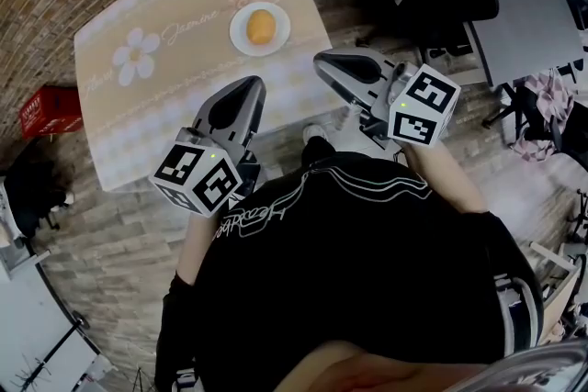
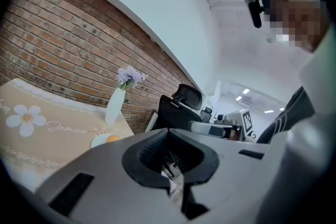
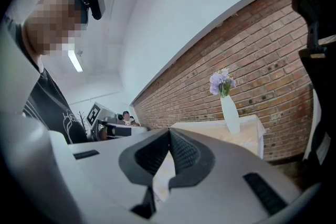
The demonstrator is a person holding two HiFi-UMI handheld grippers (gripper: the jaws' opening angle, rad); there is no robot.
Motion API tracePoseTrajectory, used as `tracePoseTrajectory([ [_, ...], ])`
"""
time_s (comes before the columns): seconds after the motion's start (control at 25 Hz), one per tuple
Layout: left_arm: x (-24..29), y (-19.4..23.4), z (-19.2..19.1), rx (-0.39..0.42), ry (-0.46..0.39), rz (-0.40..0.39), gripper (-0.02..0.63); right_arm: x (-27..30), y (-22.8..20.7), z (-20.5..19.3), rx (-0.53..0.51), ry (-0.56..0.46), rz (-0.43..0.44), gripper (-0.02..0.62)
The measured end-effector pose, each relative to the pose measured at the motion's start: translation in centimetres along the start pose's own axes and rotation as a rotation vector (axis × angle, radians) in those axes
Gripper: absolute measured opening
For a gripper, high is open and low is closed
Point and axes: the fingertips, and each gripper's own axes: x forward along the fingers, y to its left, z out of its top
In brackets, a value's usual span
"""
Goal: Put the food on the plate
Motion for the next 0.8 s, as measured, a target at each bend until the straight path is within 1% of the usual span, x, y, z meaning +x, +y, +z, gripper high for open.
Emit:
tracePoseTrajectory([
  [0.24, -0.4, 0.2, -0.2, 0.024, -0.008, 0.028, 0.011, 0.1, 0.3, -0.6, 0.001, 0.003, -0.003, -0.003],
  [0.4, -0.3, 0.4, -0.6, 0.013, -0.012, 0.025, 0.011, 0.2, 0.1, -1.4, 0.013, 0.017, -0.007, -0.004],
  [0.8, 1.0, 1.1, -1.0, 0.005, -0.001, 0.032, 0.011, 0.3, -1.5, -1.8, 0.033, 0.027, -0.018, -0.003],
])
